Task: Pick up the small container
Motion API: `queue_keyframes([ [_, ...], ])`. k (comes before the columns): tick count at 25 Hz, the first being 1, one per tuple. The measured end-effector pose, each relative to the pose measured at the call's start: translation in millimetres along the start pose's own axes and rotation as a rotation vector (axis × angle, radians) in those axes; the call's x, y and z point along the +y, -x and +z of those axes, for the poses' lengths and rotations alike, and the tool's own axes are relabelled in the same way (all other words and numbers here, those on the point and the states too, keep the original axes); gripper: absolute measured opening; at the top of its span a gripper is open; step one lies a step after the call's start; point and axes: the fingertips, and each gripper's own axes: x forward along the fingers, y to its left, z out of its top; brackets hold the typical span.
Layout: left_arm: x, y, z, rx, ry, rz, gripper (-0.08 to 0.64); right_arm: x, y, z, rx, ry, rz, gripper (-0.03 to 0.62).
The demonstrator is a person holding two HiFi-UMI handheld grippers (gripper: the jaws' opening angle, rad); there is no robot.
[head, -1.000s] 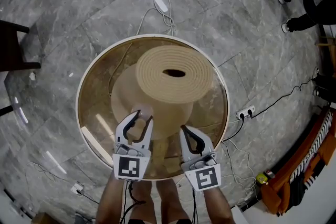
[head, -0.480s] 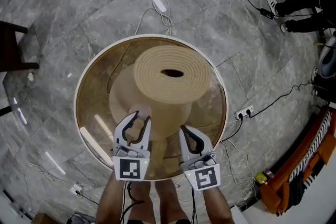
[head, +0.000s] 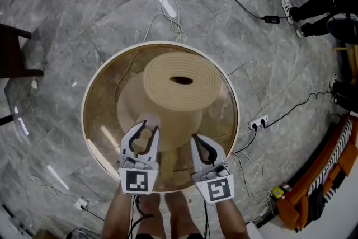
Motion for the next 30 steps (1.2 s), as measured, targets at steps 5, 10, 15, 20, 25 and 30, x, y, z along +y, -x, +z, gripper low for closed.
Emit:
queue_keyframes([
  [5,0.2,13.5,23.9,-0.005,-0.006,0.009,0.140,4.6,6.6,26.5,-0.027,0.016,0.006,0.000],
  [10,0.3,41.5,60.4,-0.021,-0.016,0.021,0.140,13.4,20.1,63.1,-0.046,0.027,0.010,0.000],
  [15,-1.5,75.6,100.6,-0.047,-0.046,0.028,0.140,23.5,38.2,106.8,-0.080,0.040,0.012,0.000],
  [20,-2.7,109.3,144.4,-0.065,-0.120,0.020,0.140,31.2,59.1,153.0,-0.098,0.039,0.006,0.000],
  [25,-2.7,141.2,200.9,-0.071,-0.127,0.032,0.140,31.4,82.5,207.5,-0.114,0.029,-0.001,0.000],
  [30,-3.6,176.7,256.5,-0.107,-0.072,0.052,0.140,35.9,107.4,261.7,-0.151,0.026,-0.012,0.000],
])
